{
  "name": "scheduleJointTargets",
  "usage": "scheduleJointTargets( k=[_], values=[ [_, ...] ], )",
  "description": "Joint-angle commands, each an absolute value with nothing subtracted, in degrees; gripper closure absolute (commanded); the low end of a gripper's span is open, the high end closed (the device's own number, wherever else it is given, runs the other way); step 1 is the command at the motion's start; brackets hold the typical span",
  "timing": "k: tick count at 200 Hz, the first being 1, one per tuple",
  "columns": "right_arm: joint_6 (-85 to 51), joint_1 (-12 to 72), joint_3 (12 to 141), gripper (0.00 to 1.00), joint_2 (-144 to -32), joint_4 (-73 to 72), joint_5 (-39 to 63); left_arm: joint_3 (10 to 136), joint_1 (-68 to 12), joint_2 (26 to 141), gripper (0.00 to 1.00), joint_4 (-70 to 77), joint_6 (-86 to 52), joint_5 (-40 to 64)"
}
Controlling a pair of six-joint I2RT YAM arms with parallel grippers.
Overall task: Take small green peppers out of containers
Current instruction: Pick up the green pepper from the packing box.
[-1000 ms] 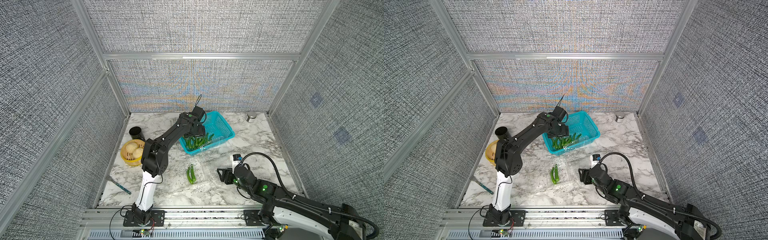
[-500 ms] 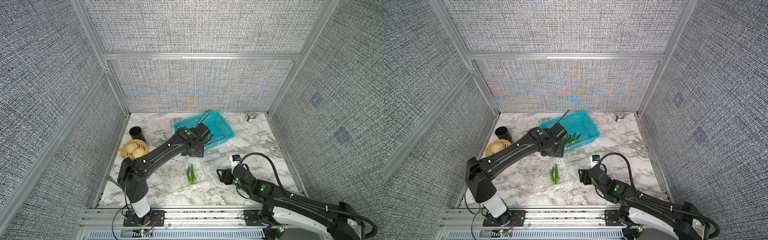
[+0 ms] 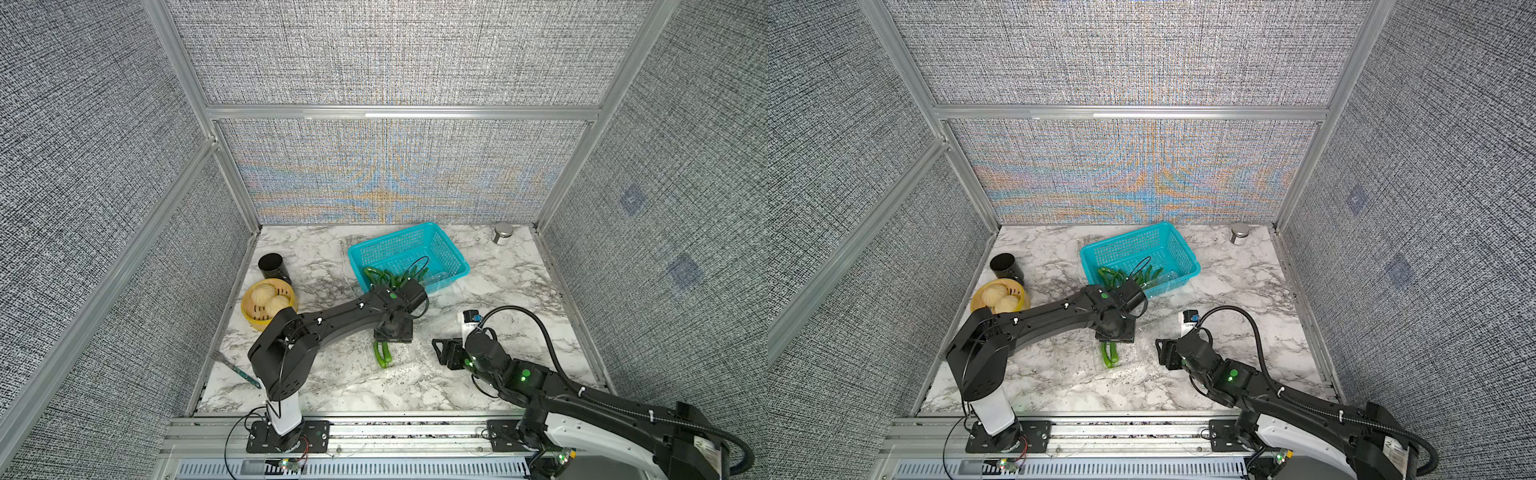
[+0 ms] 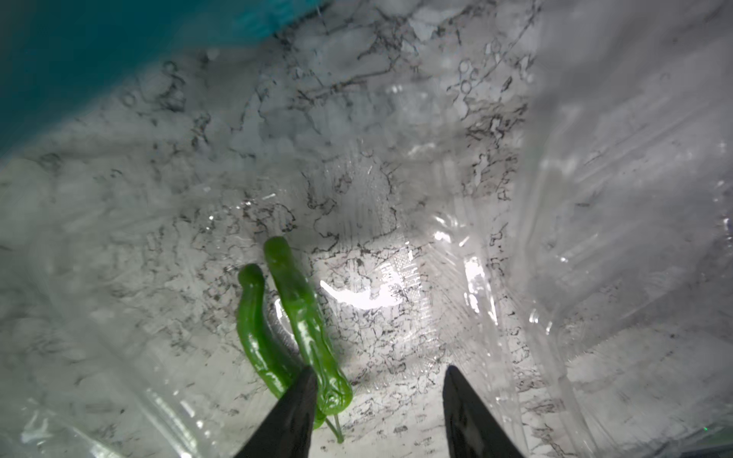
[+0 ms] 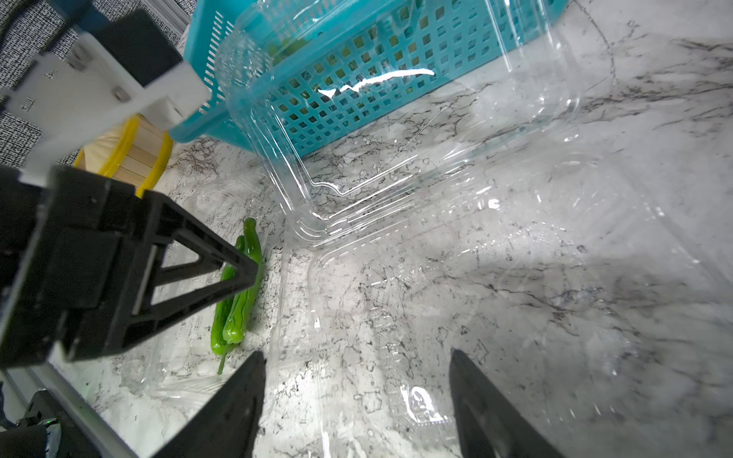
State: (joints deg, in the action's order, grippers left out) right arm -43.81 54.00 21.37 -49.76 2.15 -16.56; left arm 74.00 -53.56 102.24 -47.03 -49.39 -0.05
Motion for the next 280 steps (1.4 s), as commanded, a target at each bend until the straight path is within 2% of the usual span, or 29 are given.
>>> scheduleJointTargets(
  k=[1, 84, 96, 110, 118, 158, 233, 280],
  values=[
    [-44.3, 53.93, 20.97, 0.27, -48.83, 2.86, -17.53, 71.95, -53.73, 101.06, 0.47, -45.47, -51.86, -0.7],
    [-43.5, 53.86, 21.67, 0.27, -51.17, 1.5, -17.09, 66.84, -54.18, 102.83, 0.49, -42.63, -53.9, -0.42],
    [-43.51, 53.85, 21.68, 0.27, -51.17, 1.49, -17.05, 66.97, -54.15, 103.65, 0.58, -42.63, -53.75, -0.61],
    [-43.59, 53.86, 21.54, 0.27, -50.9, 1.75, -17.09, 67.36, -54.18, 104.3, 0.76, -42.82, -53.62, -0.66],
    [-43.59, 53.84, 21.46, 0.27, -50.62, 2.0, -17.22, 67.63, -54.14, 104.5, 0.83, -43.22, -53.57, -0.7],
    [-43.59, 53.79, 21.09, 0.27, -49.96, 2.29, -17.53, 70.93, -54.28, 104.77, 1.0, -48.89, -53.1, -0.85],
    [-44.29, 53.78, 19.9, 0.27, -50.08, 0.55, -17.49, 81.79, -54.41, 97.04, 1.0, -63.83, -51.83, -2.09],
    [-44.34, 53.73, 19.57, 0.27, -49.66, 0.04, -17.7, 99.08, -53.48, 96.81, 1.0, -74.72, -47.26, -7.77]
  ],
)
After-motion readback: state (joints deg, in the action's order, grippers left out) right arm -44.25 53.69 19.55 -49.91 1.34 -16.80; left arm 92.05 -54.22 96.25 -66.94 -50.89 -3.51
